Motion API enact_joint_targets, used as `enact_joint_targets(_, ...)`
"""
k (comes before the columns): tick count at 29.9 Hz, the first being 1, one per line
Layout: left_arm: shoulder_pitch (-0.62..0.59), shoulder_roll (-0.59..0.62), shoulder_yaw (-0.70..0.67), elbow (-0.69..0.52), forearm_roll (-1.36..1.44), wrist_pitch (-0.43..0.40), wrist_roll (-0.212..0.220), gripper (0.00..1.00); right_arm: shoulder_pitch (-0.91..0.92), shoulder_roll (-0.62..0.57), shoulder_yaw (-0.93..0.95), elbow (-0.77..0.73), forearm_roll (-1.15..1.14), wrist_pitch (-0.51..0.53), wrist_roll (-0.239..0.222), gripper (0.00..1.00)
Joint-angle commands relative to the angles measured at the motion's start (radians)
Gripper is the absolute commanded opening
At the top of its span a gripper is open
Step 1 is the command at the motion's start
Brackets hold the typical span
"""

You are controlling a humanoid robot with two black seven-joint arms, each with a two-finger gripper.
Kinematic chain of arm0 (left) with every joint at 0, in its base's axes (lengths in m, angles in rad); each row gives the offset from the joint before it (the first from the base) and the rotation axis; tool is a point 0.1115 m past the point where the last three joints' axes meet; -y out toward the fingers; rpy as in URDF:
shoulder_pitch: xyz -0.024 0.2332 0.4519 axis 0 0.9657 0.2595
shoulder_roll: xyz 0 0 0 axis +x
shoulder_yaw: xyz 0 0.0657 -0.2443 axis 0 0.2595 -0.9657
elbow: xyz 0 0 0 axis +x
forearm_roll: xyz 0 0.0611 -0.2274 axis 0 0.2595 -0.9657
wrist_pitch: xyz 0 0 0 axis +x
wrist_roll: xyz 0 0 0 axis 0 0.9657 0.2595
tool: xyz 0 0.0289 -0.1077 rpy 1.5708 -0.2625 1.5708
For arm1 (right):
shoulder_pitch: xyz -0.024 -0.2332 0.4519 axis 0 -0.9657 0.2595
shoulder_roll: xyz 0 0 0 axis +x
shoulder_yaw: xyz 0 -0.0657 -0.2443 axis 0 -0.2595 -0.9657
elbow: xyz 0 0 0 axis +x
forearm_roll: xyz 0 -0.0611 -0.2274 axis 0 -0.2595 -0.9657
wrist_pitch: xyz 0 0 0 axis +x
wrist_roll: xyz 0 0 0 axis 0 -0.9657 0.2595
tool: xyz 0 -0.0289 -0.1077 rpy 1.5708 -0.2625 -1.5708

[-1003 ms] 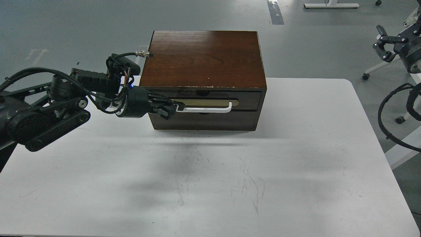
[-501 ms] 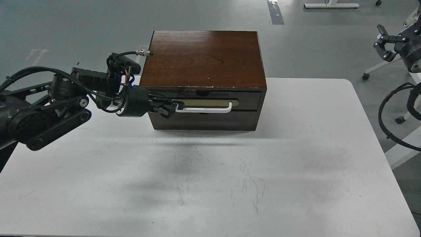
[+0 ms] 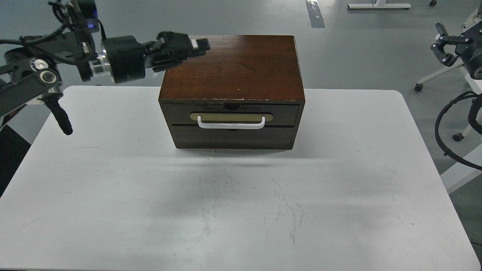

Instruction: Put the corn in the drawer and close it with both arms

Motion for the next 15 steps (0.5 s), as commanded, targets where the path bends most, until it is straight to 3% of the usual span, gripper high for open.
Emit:
enact_joint_targets(1, 0.012, 0.033, -0.004, 0.048, -0.269, 0.000, 0.000, 0.95, 0.000, -0.013, 0.002, -0.004, 0.001, -0.004, 0.001, 1.00)
enact_joint_targets(3, 0.030, 0.032, -0.010, 0.103, -0.359, 0.000, -0.003, 0.95, -0.002, -0.018, 0.011, -0.007, 0.001, -0.006, 0.007, 1.00)
enact_joint_targets(6, 0.042, 0.026, -0.011, 0.198, -0.502, 0.000, -0.003, 0.95, -0.003, -0.009, 0.043, -0.037, 0.001, -0.007, 0.056, 1.00)
enact_joint_targets(9, 0.087, 0.020, -0.010, 0.336, -0.654, 0.000, 0.018, 0.97, -0.004, -0.003, 0.077, -0.085, 0.001, -0.007, 0.183, 1.00)
enact_joint_targets(10, 0.110, 0.016, -0.013, 0.391, -0.689, 0.000, 0.039, 0.97, -0.004, -0.001, 0.077, -0.088, 0.001, -0.007, 0.203, 1.00)
enact_joint_targets(15, 0.168, -0.029, -0.037, 0.546, -0.895, 0.000, 0.050, 0.97, -0.014, 0.002, 0.068, -0.080, 0.002, 0.008, 0.203, 1.00)
